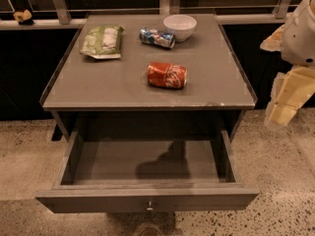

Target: Close top drawer

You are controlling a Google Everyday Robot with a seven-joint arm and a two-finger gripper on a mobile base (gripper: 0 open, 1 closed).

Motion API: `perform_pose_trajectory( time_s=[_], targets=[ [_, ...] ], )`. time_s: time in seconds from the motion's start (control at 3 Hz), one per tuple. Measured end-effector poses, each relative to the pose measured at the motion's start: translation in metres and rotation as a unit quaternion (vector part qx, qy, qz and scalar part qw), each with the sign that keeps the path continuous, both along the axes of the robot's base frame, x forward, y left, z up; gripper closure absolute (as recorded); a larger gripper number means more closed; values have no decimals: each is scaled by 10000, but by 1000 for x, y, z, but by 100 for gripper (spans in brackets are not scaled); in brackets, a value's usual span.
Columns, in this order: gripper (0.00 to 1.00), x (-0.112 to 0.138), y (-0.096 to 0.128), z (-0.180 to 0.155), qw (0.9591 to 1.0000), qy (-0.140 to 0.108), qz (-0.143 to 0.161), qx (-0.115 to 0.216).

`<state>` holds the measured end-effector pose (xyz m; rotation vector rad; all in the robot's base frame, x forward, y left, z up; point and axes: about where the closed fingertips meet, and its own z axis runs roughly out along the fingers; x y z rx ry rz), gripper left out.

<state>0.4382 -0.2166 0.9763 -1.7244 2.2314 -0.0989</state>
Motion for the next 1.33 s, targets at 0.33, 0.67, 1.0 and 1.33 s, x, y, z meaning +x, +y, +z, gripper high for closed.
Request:
perform_pose_trajectory(
  time_s=[0.33,0.67,1.0,1.33],
  targets=[
    [0,0,0,0,10000,0,0,0],
    [0,-15,-7,-14,9999,-76,-45,53],
    [0,-41,-16,-53,9998,-59,-12,190],
    [0,-65,-21,-102,9994,157,62,316]
  ],
)
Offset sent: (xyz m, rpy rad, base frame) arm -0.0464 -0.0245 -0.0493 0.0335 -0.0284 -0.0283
